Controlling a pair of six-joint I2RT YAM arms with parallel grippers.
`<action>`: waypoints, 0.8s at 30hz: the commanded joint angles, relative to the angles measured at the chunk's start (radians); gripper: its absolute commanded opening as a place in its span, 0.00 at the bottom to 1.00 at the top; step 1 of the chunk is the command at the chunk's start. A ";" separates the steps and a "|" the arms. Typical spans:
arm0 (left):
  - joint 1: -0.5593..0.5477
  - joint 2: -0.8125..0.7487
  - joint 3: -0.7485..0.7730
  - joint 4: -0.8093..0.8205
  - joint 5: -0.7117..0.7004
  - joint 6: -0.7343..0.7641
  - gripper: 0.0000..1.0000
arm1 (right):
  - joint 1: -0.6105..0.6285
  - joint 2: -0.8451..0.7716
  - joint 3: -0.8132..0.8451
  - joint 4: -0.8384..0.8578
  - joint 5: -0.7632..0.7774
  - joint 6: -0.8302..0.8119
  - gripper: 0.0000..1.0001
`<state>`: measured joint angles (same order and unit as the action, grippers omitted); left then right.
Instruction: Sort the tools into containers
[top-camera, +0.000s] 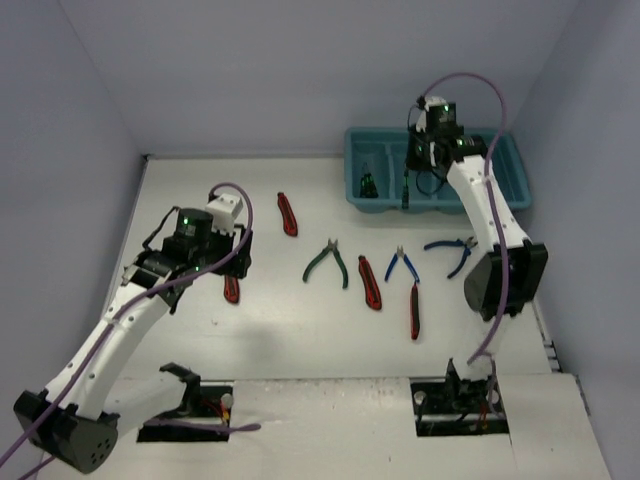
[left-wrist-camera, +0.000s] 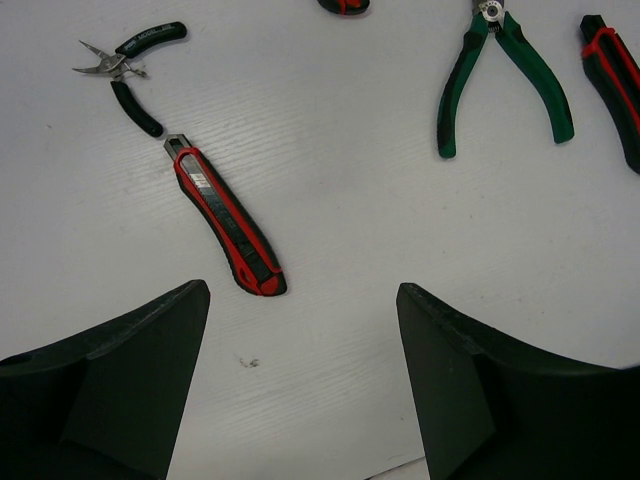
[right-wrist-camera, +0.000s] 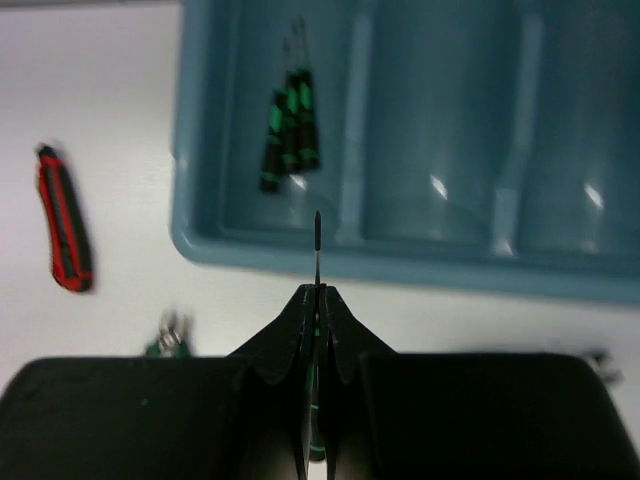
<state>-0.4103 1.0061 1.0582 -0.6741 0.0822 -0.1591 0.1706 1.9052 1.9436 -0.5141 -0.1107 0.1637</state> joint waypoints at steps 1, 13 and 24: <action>-0.001 -0.017 0.063 0.019 0.010 -0.030 0.72 | 0.031 0.218 0.276 0.034 -0.021 0.058 0.00; 0.000 -0.052 0.041 -0.016 0.021 -0.085 0.72 | 0.038 0.519 0.534 0.185 0.041 0.177 0.28; -0.001 -0.029 0.045 -0.015 0.002 -0.103 0.72 | -0.038 0.099 0.063 0.205 0.299 0.119 0.49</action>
<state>-0.4103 0.9695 1.0630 -0.7103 0.0963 -0.2436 0.1915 2.2679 2.1208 -0.3672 0.0310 0.2865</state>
